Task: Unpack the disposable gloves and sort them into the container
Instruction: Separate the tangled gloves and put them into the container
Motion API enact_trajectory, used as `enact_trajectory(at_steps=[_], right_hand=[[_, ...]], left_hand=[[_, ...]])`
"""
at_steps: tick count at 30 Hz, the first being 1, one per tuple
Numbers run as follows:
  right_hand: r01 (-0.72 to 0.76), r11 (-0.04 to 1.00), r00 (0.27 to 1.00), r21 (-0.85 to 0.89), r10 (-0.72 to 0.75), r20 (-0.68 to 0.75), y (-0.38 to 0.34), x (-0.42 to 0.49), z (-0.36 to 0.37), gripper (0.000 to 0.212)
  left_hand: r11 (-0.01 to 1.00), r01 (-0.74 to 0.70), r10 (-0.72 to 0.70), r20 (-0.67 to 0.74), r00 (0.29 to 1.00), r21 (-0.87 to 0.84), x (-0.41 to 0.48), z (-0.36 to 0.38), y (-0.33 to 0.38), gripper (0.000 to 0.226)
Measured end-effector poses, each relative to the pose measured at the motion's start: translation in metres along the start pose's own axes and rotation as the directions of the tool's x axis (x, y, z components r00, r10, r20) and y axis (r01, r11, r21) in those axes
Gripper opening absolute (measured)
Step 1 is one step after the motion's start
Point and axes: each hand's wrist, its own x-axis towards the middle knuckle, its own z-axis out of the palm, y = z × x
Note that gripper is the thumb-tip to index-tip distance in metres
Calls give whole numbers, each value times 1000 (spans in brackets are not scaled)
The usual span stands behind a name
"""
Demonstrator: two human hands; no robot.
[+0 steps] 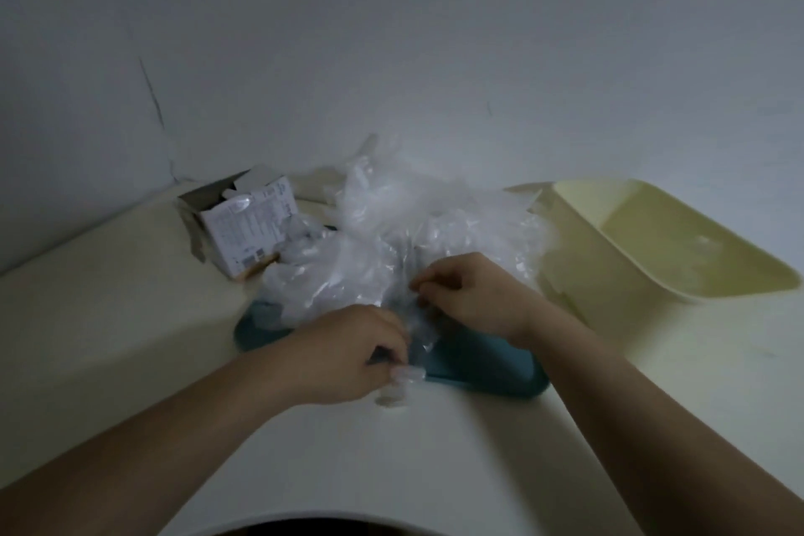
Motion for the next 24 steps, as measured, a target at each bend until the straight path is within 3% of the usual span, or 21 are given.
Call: enact_trajectory(at_steps=[3, 5, 7, 9, 11, 13, 16, 18, 21, 22, 24], right_hand=[[14, 951, 997, 310, 11, -78, -6, -4, -1, 16], [81, 912, 994, 402, -41, -105, -16, -4, -6, 27], [136, 882, 990, 451, -102, -99, -25, -2, -12, 44], [189, 846, 981, 499, -182, -64, -32, 2, -15, 54], [189, 805, 973, 562, -230, 3, -32, 9, -16, 66], [147, 773, 974, 617, -222, 46, -26, 13, -16, 70], [102, 709, 987, 698, -159, 17, -17, 15, -15, 33], [82, 693, 995, 717, -94, -23, -17, 14, -15, 20], [53, 728, 999, 683, -38, -37, -16, 17, -18, 21], [46, 736, 999, 675, -22, -44, -14, 18, -18, 22], [40, 756, 998, 654, 4, -66, -11, 18, -15, 20]], left_hand=[[968, 62, -89, -103, 991, -242, -8, -15, -5, 15], [865, 60, -204, -241, 949, -498, -9, -35, 1, 17], [617, 15, -366, -270, 891, -787, -6, -57, 5, 15], [296, -58, -398, -179, 900, -953, -1, -75, 7, 35], [162, -80, -385, -137, 913, -984, 6, -83, 10, 51], [108, -103, -393, -137, 909, -989, 10, -86, 14, 41], [58, -146, -426, -157, 891, -988, 10, -82, 16, 23], [26, -118, -434, -118, 893, -993, 10, -79, 15, 35], [-115, -59, -416, -6, 909, -992, 6, -76, 12, 66], [-99, -45, -391, -3, 920, -994, 5, -75, 13, 66], [61, -19, -359, -39, 933, -998, 6, -68, 11, 47]])
